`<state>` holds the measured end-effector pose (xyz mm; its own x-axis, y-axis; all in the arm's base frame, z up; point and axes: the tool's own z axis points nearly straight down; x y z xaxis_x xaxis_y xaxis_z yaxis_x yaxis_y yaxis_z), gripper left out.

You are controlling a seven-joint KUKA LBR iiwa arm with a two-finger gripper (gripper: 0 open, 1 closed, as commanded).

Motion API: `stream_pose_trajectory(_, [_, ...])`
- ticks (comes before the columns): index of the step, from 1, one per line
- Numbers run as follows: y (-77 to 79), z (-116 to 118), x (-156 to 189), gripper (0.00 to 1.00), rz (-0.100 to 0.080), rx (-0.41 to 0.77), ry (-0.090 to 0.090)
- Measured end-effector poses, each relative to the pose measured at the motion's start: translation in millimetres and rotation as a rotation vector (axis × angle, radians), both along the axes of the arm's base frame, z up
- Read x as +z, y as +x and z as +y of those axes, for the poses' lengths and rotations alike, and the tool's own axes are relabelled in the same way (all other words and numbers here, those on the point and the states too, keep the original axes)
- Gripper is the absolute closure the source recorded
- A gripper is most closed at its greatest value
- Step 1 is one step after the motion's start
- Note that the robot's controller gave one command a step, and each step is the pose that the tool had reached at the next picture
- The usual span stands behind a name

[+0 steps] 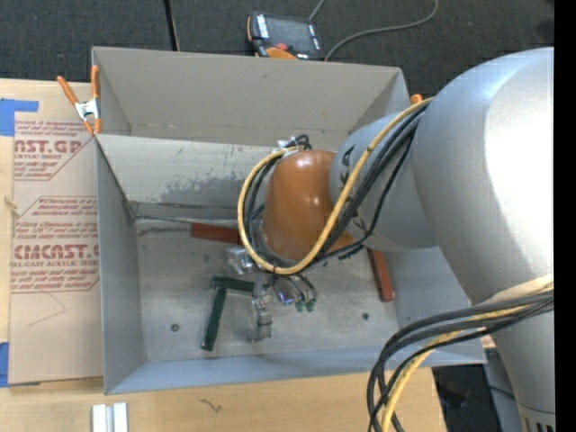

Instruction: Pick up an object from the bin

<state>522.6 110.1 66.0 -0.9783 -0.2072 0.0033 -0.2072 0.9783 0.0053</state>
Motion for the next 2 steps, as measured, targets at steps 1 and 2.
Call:
stream_pose_trajectory(1, [2.4,-5,4,1.0,-0.006,-0.006,-0.003])
stream_pose_trajectory(2, [26.1,11,126,1.0,-0.015,-0.005,-0.002])
